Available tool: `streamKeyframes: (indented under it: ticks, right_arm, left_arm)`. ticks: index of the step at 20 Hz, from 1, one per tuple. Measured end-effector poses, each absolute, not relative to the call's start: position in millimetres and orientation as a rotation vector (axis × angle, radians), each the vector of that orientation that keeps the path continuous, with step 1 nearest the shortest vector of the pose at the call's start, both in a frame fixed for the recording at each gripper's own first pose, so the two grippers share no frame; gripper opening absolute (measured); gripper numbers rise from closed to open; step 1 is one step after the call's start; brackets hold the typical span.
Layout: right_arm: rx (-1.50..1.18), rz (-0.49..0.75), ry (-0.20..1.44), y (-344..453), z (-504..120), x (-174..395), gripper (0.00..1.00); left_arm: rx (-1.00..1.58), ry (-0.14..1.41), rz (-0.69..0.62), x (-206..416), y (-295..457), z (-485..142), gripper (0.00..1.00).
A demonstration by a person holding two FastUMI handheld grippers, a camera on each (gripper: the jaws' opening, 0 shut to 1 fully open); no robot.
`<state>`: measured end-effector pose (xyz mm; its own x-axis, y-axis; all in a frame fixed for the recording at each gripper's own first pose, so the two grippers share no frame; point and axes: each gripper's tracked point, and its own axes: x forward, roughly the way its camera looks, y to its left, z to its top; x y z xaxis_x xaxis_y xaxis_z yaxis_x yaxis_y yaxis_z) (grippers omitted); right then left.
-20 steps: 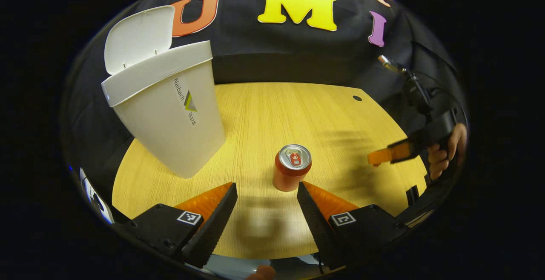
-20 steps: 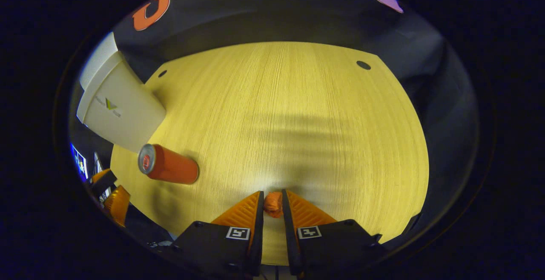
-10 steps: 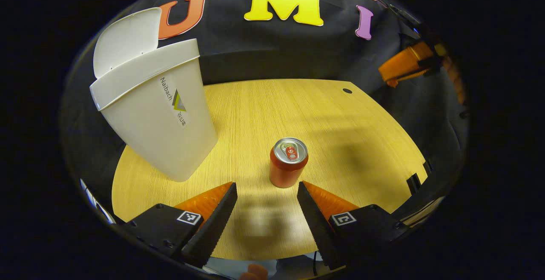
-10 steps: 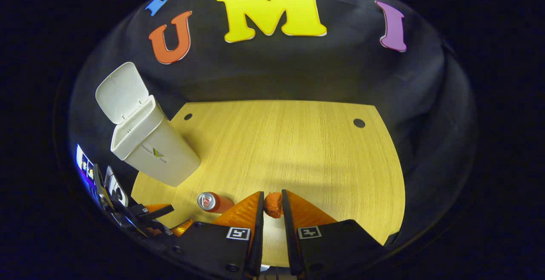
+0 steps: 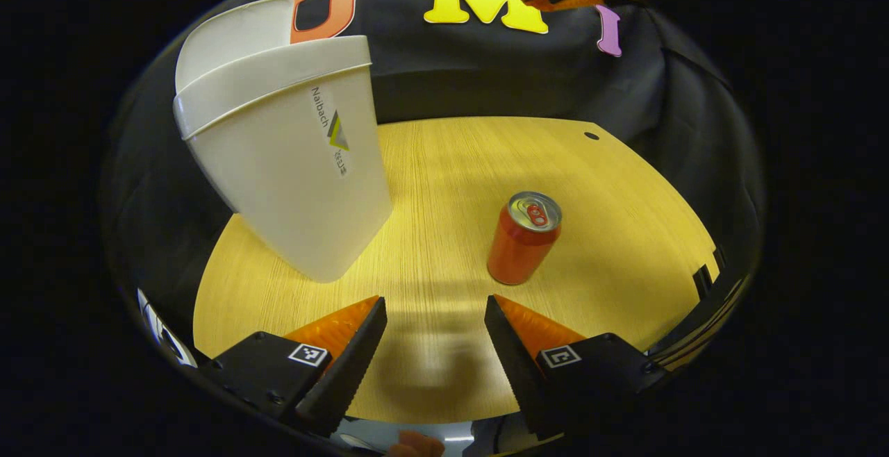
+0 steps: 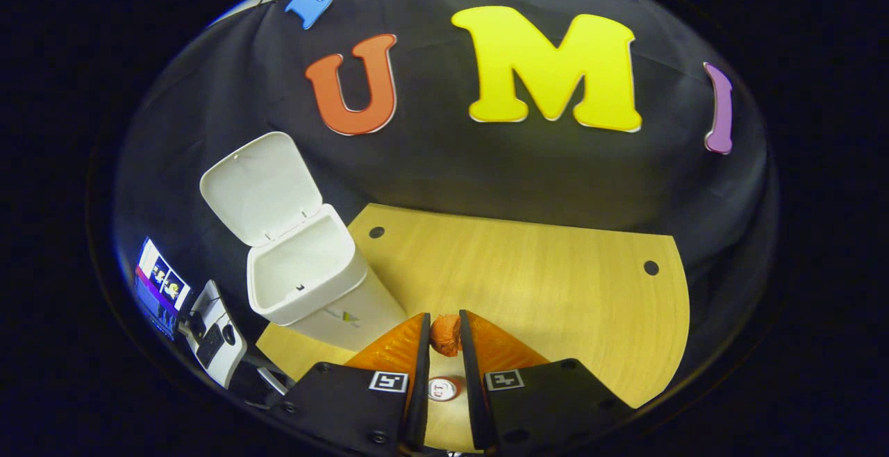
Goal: Press the lid of the desktop garbage bin to open it, pick up the crumpled paper on the desktop and throw it into the bin, then pick up the pop can on the desktop and drop it into the bin, and finally close the garbage bin lid.
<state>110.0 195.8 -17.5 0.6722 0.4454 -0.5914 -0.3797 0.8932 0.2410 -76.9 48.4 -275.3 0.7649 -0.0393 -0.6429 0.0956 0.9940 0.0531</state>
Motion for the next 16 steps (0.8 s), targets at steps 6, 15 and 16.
streamKeyframes:
  ticks: [6, 15, 16]
  right_arm:
    - [0.047, 0.643, 0.626, 300.7, 18.5, 129.2, 0.28]
    - [0.031, 0.825, 0.622, 418.1, 18.7, 119.8, 0.28]
    - [0.025, 0.822, 0.627, 423.3, 14.9, 122.5, 0.23]
  left_arm:
    - [0.047, 0.709, -0.075, -85.6, 66.6, -285.7, 0.95]
    - [-0.005, 0.692, -0.034, -95.8, 86.5, -286.1, 0.95]
    - [0.004, 0.686, -0.032, -96.7, 88.1, -285.1, 0.95]
